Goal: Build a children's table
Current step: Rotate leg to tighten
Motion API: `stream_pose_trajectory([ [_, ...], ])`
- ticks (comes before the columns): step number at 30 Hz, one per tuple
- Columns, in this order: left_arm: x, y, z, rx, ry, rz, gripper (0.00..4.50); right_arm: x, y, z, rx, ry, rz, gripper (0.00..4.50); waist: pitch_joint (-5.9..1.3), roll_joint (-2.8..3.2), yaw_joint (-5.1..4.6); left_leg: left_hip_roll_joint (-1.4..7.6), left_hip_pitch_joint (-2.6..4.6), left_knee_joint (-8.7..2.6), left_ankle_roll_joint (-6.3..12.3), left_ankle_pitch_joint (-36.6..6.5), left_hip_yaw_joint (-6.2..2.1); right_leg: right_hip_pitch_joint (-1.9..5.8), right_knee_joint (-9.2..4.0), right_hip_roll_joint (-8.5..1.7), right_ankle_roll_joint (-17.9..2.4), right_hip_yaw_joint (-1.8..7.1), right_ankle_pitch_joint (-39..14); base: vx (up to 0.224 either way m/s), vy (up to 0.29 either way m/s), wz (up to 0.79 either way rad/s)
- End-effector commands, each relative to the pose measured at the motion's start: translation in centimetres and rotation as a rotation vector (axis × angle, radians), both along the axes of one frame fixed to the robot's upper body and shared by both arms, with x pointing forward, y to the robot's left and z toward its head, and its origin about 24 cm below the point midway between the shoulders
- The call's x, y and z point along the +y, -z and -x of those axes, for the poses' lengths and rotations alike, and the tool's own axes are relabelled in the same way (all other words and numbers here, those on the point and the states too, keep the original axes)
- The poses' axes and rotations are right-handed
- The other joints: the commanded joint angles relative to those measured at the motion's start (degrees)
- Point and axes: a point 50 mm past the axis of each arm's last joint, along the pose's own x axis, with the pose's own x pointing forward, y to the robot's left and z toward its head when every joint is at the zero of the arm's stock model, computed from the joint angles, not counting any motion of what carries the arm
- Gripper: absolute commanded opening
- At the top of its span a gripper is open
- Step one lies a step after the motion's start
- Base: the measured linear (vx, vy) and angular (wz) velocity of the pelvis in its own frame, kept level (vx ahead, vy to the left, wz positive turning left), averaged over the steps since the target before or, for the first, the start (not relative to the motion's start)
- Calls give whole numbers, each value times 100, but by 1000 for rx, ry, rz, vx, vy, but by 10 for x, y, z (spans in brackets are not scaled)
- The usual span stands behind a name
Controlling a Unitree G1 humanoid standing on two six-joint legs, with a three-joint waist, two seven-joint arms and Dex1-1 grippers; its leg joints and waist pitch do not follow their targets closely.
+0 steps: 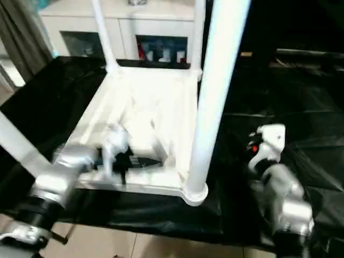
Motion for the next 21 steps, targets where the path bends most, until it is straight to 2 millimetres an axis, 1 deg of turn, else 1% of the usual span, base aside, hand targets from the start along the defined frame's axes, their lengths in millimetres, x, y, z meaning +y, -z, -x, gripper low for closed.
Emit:
stream_pose_trajectory([
  [1,8,-7,-4,-41,-123,57,136,10,-5,2,-19,-5,30,361,-290,-81,-25,404,24,-438,405,-736,-200,319,-429,-442,-988,374,-1295,0,0,0],
  [2,17,-10,-12,-60,-296,122,139,16,-6,5,-32,-1,33,361,-284,-92,-45,406,14,-437,381,-806,-201,322,-436,-428,-952,372,-1324,0,0,0],
  [3,18,-10,-13,-61,-311,128,139,17,-6,6,-33,-1,33,361,-282,-100,-57,394,11,-437,368,-836,-205,330,-452,-439,-926,365,-1363,0,0,0],
  [4,23,-10,-17,-58,-409,147,155,19,-6,7,-42,-3,39,388,-282,-97,-61,393,10,-445,369,-848,-211,333,-457,-442,-906,364,-1439,0,0,0],
  [5,33,-8,-22,-82,-571,166,170,23,-8,8,-59,-7,42,395,-278,-83,-89,399,2,-436,352,-891,-213,324,-460,-409,-863,359,-1439,0,0,0],
  [6,39,-7,-24,-98,-672,175,170,25,-9,9,-70,-9,45,395,-279,-109,-113,379,-7,-433,371,-910,-217,342,-472,-417,-807,352,-1467,0,0,0],
  [7,45,-3,-25,-80,-761,193,184,27,-10,10,-79,-13,35,400,-279,-109,-113,379,-7,-433,371,-910,-217,342,-472,-417,-807,352,-1467,0,0,0],
  [8,49,-1,-24,-61,-815,207,184,29,-11,11,-83,-14,27,400,-285,-112,-138,379,-20,-428,408,-842,-219,348,-466,-410,-743,352,-1466,0,0,0],
  [9,54,3,-23,-37,-889,224,189,30,-11,12,-84,-13,19,414,-281,-110,-146,375,-17,-422,442,-819,-215,328,-477,-403,-744,351,-1480,0,0,0],
  [11,58,6,-22,-18,-983,243,210,32,-12,14,-82,-4,17,436,-283,-108,-142,385,-7,-418,475,-752,-214,315,-475,-398,-780,360,-1385,0,0,0],
  [12,59,15,-11,-19,-1030,234,219,34,-11,15,-82,5,15,439,-300,-116,-141,412,-6,-411,493,-677,-225,330,-437,-412,-835,366,-1220,0,0,0],
  [13,60,21,-3,-22,-1055,226,225,34,-11,16,-82,11,14,445,-281,-115,-136,403,-15,-415,546,-653,-213,310,-458,-393,-830,364,-1203,0,0,0],
  [14,56,26,7,-25,-1077,228,232,35,-9,18,-76,15,11,448,-296,-113,-138,425,-7,-418,554,-630,-224,319,-436,-404,-859,369,-1134,0,0,0],
  [15,53,28,11,-25,-1085,234,242,35,-8,19,-70,18,10,450,-290,-136,-139,447,-24,-417,591,-551,-226,325,-425,-412,-910,381,-971,0,0,0],
  [16,50,29,15,-24,-1095,242,254,35,-6,20,-63,21,10,450,-297,-127,-134,447,-18,-408,605,-533,-220,320,-416,-412,-942,384,-914,0,0,0],
  [17,48,30,17,-23,-1109,246,264,35,-4,22,-54,23,12,450,-279,-116,-122,423,8,-415,602,-689,-200,290,-459,-387,-946,381,-1043,0,0,0],
  [18,48,32,19,-22,-1138,241,264,36,-1,23,-40,24,19,450,-274,-165,-128,429,11,-419,587,-748,-198,286,-462,-376,-924,380,-1083,0,0,0],
  [19,48,46,26,37,-1181,167,271,40,5,24,-9,2,56,450,-236,-197,-124,436,-9,-450,526,-883,-207,303,-474,-392,-858,382,-1322,0,0,0],
  [20,48,46,26,37,-1181,167,271,40,5,24,-9,2,56,450,-221,-183,-115,434,-1,-460,489,-977,-208,295,-505,-401,-798,381,-1527,0,0,0],
  [21,48,48,30,17,-1188,147,271,41,6,24,4,5,68,450,-219,-217,-120,424,3,-466,426,-1071,-222,294,-532,-409,-661,381,-1836,0,0,0],
])
